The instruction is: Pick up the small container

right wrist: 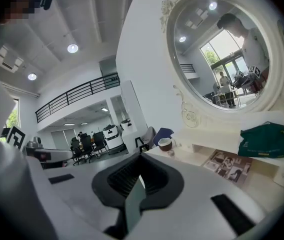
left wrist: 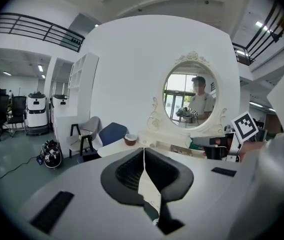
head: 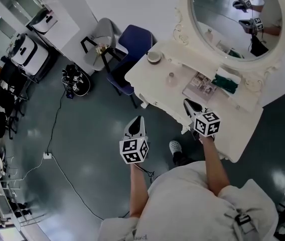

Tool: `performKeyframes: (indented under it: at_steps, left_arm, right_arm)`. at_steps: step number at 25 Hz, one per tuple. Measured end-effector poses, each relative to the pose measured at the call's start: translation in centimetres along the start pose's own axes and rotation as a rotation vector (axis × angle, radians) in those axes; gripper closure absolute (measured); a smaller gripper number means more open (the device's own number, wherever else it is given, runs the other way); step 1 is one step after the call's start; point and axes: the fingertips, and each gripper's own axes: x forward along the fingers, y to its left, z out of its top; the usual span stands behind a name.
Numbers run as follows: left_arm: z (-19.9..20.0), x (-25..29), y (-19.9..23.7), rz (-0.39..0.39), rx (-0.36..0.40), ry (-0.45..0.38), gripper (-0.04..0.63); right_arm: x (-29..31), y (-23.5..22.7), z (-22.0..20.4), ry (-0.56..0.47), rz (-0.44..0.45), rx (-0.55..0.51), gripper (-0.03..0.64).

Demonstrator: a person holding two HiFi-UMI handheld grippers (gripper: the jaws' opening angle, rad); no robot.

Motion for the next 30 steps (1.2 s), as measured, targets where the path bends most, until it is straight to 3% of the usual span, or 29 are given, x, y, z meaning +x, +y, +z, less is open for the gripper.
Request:
performKeyframes:
  at_steps: [14, 30]
  left_arm:
    - [3.2, 10.9, 0.2, -0.025, 0.015, 0.030, 0.566]
    - [3.9, 17.7, -0.2, -0.055, 0.030, 0.048, 0.566]
  right_arm:
    - [9.5, -6.9, 3.6, 0.025, 0.008, 0.012, 0.606]
    - [12.8, -10.4, 4.4, 0.053, -0.013, -0.059, 0.606]
